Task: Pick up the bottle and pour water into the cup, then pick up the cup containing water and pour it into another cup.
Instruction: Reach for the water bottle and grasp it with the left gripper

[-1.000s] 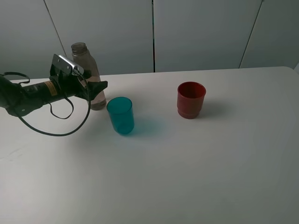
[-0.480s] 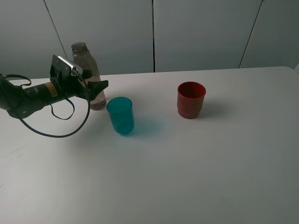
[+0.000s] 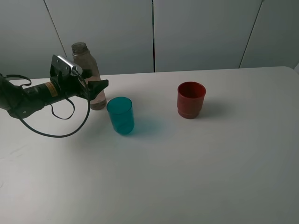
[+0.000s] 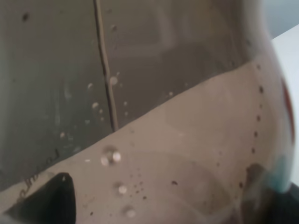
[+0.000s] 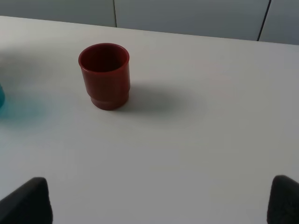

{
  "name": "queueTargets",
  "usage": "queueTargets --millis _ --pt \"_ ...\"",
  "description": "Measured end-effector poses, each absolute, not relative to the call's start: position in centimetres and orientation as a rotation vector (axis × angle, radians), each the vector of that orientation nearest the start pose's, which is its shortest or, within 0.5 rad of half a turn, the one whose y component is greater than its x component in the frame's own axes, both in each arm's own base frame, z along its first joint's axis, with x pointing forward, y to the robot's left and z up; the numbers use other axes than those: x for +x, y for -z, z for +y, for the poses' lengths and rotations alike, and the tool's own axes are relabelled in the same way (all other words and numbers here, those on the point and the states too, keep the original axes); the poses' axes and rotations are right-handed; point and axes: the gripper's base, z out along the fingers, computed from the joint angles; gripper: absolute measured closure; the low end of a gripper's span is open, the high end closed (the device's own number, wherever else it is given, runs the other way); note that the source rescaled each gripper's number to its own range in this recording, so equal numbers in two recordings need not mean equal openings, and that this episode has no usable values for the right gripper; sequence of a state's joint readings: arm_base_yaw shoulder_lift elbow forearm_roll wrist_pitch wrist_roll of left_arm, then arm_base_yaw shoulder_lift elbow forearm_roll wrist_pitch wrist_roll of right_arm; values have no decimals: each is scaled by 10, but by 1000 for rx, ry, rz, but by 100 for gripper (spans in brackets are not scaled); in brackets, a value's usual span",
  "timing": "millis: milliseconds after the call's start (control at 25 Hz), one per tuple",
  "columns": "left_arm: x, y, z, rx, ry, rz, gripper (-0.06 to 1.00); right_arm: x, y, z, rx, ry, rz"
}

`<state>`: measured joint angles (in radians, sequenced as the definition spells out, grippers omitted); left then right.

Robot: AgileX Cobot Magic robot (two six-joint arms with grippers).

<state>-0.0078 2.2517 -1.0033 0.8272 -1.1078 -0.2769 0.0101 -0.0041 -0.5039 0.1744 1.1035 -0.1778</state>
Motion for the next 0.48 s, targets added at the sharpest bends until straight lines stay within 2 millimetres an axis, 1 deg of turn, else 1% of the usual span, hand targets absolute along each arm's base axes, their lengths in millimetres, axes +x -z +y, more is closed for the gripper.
queueTargets --millis 240,280,320,360,400,440,480 --pt "394 -82 -63 660 523 1639 -6 -9 -276 14 -207 -107 2058" --pt "394 -82 -63 660 523 1639 -2 -9 -276 14 -207 -107 2058" --pt "394 -82 -63 658 522 1640 11 -9 -276 14 -207 -107 2058" --pt "394 -82 -63 656 522 1640 31 -9 -276 14 -207 -107 2058" --pt "394 -82 -63 652 524 1634 67 -9 -276 14 -207 -107 2058" --pt "395 -83 -63 651 524 1630 94 -9 -276 14 -207 -107 2058" --pt "395 -83 -63 650 526 1628 92 -9 -276 14 -207 -107 2058"
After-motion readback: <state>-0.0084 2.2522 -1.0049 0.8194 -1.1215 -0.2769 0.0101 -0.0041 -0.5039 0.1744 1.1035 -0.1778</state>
